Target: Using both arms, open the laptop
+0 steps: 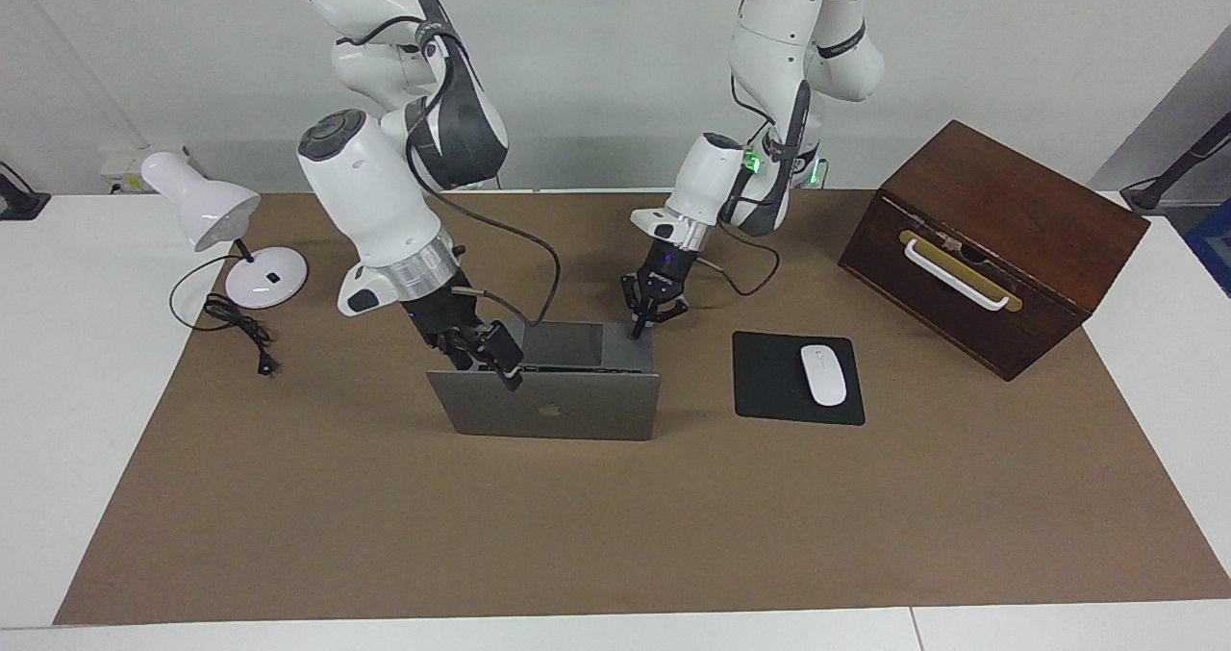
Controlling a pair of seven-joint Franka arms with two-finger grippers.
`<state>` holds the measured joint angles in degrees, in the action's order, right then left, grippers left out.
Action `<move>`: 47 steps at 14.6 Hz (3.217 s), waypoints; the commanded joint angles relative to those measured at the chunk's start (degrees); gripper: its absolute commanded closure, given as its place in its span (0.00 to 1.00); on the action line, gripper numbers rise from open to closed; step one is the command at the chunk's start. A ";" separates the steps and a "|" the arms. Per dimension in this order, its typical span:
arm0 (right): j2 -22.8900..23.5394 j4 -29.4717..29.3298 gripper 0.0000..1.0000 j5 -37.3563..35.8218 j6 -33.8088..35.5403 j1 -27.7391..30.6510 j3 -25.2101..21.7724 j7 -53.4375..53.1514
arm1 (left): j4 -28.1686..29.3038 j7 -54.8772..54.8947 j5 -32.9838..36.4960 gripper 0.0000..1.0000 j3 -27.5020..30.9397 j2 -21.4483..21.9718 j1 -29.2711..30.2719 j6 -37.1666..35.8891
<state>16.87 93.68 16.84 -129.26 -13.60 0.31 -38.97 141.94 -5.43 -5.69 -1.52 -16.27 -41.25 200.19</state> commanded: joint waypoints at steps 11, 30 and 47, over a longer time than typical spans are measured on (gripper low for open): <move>-2.00 -4.29 0.01 -2.77 20.95 7.26 0.39 16.10 | -2.72 -3.00 0.15 1.00 0.56 -2.63 -0.06 0.03; -17.20 0.08 0.00 -17.10 36.18 27.31 0.48 46.45 | -22.30 -9.60 -0.38 1.00 1.34 17.84 9.16 -73.24; -19.41 4.67 0.00 -16.31 32.22 22.92 1.18 40.82 | -39.97 -1.17 4.71 0.00 1.26 25.58 32.28 -102.53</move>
<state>-1.25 96.59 0.59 -95.70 9.29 1.28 2.49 105.68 -8.65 -3.52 0.32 10.27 -11.25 100.51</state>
